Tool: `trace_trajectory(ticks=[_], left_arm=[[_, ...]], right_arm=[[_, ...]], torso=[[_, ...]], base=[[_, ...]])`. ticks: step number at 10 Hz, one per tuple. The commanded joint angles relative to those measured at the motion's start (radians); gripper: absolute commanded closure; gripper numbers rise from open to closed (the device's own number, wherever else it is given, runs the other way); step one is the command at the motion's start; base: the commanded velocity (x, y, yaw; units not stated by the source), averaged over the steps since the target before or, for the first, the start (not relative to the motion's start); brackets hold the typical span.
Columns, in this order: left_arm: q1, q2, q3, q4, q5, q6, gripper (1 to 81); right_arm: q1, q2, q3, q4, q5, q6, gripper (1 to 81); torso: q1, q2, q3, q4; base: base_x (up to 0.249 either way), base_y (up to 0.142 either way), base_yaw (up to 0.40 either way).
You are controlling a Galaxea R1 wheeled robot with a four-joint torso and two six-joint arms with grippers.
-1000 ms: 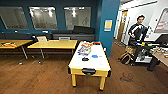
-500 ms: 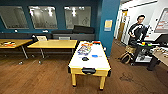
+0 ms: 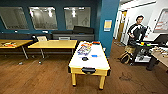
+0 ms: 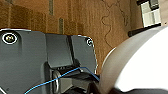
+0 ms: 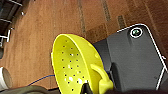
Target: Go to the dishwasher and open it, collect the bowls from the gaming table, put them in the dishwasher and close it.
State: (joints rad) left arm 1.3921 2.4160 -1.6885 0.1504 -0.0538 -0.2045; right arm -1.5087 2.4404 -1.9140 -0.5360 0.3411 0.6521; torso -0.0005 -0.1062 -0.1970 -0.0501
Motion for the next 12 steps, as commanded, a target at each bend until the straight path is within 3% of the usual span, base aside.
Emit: trace_trajectory(ticks=[1,9,12], left_arm=[[-0.051,-0.015,0.041,0.02,0.038,0.01,81.1],[-0.037,-0.001,0.012,0.023,0.042,0.013,81.1],[-0.023,0.026,-0.027,0.043,0.038,0.013,81.1]], right_arm=[[0.044,-0.039,0.006,-0.022,-0.013,0.001,81.1],[0.041,-0.021,-0.011,-0.029,-0.013,0.001,81.1],[0.038,-0.007,-0.031,-0.03,-0.013,0.001,81.1]], torso=[[0.001,0.0,0.0,0.0],[0.001,0.0,0.0,0.0],[0.001,0.0,0.0,0.0]], base=[[0.0,0.0,-0.326],[0.0,0.0,-0.369],[0.0,0.0,-0.397]])
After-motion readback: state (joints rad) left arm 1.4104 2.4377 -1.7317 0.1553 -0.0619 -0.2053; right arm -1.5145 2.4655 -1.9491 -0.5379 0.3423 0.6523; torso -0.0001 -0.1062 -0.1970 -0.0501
